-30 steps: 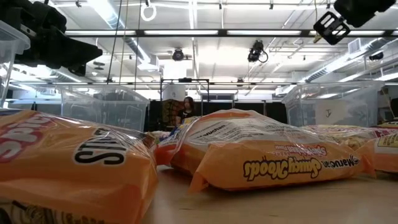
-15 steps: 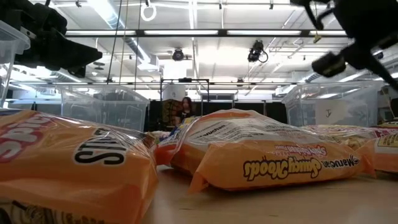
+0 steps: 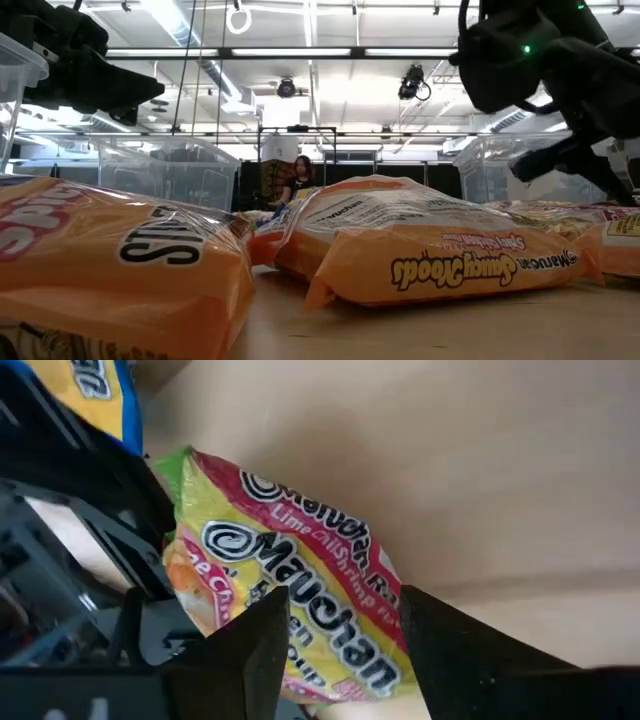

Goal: Sort Maruchan noodles
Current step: Put the green noodle pack into the top right transparent bin

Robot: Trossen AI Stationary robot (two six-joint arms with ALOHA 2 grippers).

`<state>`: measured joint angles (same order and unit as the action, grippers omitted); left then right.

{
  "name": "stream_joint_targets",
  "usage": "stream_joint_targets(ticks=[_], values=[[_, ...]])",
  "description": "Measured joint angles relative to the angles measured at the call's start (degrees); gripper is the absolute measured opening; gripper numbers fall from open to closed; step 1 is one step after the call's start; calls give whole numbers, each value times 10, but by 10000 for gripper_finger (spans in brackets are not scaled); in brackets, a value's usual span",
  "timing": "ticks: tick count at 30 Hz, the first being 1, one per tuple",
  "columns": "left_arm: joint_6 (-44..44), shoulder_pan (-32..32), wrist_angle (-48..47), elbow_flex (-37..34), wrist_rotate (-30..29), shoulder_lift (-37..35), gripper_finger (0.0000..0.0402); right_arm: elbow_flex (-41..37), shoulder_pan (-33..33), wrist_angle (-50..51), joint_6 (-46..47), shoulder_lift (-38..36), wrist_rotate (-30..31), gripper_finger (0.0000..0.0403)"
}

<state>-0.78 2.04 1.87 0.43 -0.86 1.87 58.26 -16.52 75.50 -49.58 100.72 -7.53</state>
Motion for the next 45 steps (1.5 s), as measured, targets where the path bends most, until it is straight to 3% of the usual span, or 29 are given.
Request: stream_joint_targets(ticks=[9, 17, 26, 31, 36, 40, 45], values=[[5, 0, 0, 0, 0, 0, 59, -6, -7, -29, -16, 33, -45, 177], [20, 0, 1, 0, -1, 0, 59, -37, -22, -12, -18, 30, -47, 167], [18, 0, 13, 0, -5, 0, 59, -42, -29, -15, -68, 29, 16, 158], [15, 0, 12, 0, -5, 0, 59, -45, -28, -20, -95, 30, 54, 111], [15, 0, 13, 0, -6, 0, 59, -42, -28, -19, -91, 29, 60, 18], [15, 0, 13, 0, -6, 0, 59, -28, -28, -19, -65, 20, 56, 7], [15, 0, 13, 0, -6, 0, 59, 23, -19, -10, -4, -45, 32, 4]])
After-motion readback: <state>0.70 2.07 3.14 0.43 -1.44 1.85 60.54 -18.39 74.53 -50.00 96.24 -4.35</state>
